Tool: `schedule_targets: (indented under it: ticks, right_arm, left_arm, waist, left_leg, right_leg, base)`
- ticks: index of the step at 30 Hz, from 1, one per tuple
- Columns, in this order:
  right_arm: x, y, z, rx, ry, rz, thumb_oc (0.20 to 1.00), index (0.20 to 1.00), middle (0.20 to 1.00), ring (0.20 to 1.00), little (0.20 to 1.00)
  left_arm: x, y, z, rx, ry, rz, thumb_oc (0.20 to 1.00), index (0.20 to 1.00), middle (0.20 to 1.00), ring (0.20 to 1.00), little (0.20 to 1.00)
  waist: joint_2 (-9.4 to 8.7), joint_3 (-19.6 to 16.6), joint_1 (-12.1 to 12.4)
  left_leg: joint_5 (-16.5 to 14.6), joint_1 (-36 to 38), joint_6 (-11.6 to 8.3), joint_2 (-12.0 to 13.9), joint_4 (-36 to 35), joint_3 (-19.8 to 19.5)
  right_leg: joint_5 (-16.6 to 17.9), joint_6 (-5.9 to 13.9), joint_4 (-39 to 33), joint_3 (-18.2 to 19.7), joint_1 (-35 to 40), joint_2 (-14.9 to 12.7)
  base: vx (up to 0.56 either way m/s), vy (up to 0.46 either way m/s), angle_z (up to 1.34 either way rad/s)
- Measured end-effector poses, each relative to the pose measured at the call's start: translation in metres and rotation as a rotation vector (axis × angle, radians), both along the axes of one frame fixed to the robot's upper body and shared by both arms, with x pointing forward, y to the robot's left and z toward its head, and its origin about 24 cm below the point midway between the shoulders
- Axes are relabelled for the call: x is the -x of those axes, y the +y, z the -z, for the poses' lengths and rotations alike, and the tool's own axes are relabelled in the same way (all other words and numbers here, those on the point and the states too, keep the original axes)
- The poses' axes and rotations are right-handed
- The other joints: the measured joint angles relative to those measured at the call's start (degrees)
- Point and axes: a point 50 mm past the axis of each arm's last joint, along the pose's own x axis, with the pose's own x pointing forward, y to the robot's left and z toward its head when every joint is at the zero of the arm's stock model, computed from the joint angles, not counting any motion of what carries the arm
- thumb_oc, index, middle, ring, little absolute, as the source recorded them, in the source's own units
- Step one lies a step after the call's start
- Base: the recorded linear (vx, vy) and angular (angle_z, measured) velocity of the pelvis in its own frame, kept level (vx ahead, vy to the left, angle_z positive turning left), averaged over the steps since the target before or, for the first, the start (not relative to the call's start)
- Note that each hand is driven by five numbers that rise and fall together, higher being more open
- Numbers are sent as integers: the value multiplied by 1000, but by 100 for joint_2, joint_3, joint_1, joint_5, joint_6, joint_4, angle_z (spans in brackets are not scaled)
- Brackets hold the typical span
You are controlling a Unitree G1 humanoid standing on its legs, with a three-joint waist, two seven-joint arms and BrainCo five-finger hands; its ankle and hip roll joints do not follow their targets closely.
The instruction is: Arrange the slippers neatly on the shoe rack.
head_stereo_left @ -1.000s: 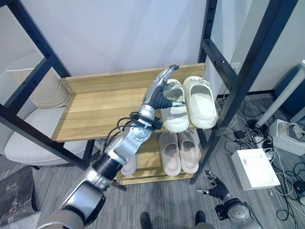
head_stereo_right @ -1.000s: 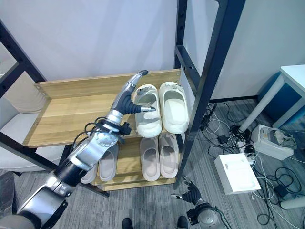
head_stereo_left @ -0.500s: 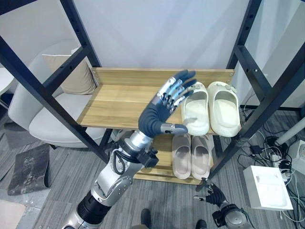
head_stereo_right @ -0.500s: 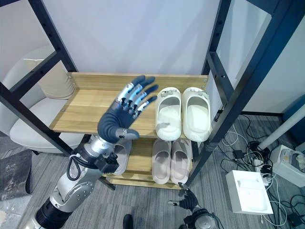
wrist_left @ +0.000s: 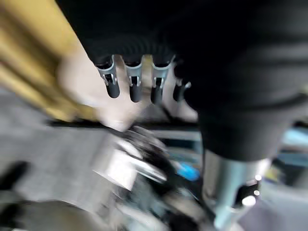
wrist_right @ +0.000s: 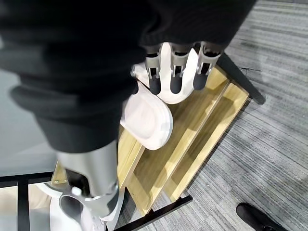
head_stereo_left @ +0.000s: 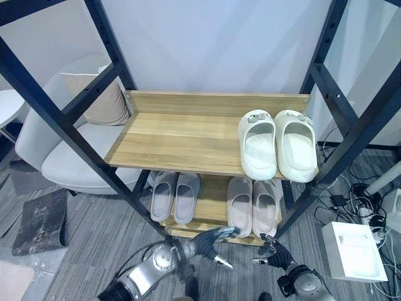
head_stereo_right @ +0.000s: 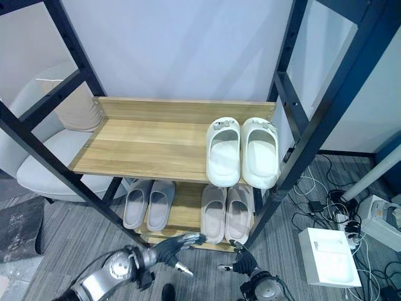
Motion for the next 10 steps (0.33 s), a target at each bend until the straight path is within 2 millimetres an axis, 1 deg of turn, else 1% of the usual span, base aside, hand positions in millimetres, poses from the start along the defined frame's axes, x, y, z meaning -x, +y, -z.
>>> schedule_targets:
  ticks: [1, 2, 3, 4, 5, 8, 10]
  right_arm:
    - [0, 0, 0, -3, 3, 3, 1000, 1000, 1000, 1000, 1000]
    - [-1, 1, 0, -13, -1, 11, 1000, 1000, 1000, 1000, 1000]
    - [-1, 3, 0, -22, -3, 30, 1000, 1000, 1000, 1000, 1000]
    - [0, 2, 1, -17, -1, 38, 1000, 1000, 1000, 1000, 1000]
    - [0, -1, 3, -13, 2, 71, 1000, 1000, 1000, 1000, 1000]
    - [7, -8, 6, 12, 18, 123, 1000, 1000, 1000, 1000, 1000]
    - [8, -9, 7, 12, 20, 133, 1000, 1000, 1000, 1000, 1000]
  left_arm:
    - [2, 4, 6, -41, 14, -12, 1000, 1000, 1000, 1000, 1000]
    - [10, 16, 25, -95, 57, -156, 1000, 1000, 1000, 1000, 1000]
    - [24, 30, 46, -149, 150, -317, 1000, 1000, 1000, 1000, 1000]
    - [30, 34, 50, -150, 174, -369, 1000, 1000, 1000, 1000, 1000]
    - [27, 42, 55, -120, 196, -562, 1000, 1000, 1000, 1000, 1000]
    - [27, 57, 54, -172, 178, -643, 1000, 1000, 1000, 1000, 1000]
    - [27, 60, 53, -183, 171, -669, 1000, 1000, 1000, 1000, 1000]
  waist:
    - [-4, 1, 17]
    - [-16, -34, 64]
    - [-93, -90, 66]
    - [-104, -97, 76]
    - [-125, -141, 66]
    - [-171, -180, 63]
    - [-160, -190, 62]
  left_leg:
    - [0, -6, -1, 7, 0, -3]
    - [-28, -3, -8, 8, -35, 2]
    - [-28, -7, -5, 11, -37, -6]
    - [-32, -8, -10, 9, -36, -5]
    - [-30, -1, 1, 8, -28, -8]
    - [-32, -2, 4, 14, -36, -15]
    - [-30, 0, 2, 11, -35, -11]
  right_leg:
    - [-7, -2, 0, -32, 14, 5]
    - [-62, 57, 1, -36, 26, 7]
    - [-67, 50, 1, -66, 7, 9]
    - [-68, 51, 1, -77, 14, 7]
    - [-64, 50, 0, -81, 28, 3]
    - [-79, 29, 0, -111, 18, 8]
    - [-76, 32, -1, -110, 17, 5]
  base:
    - [-5, 4, 10]
    - [1, -11, 11]
    - [-7, -7, 4]
    - [0, 0, 0]
    - [0, 0, 0]
    - [1, -6, 3]
    - [0, 0, 0]
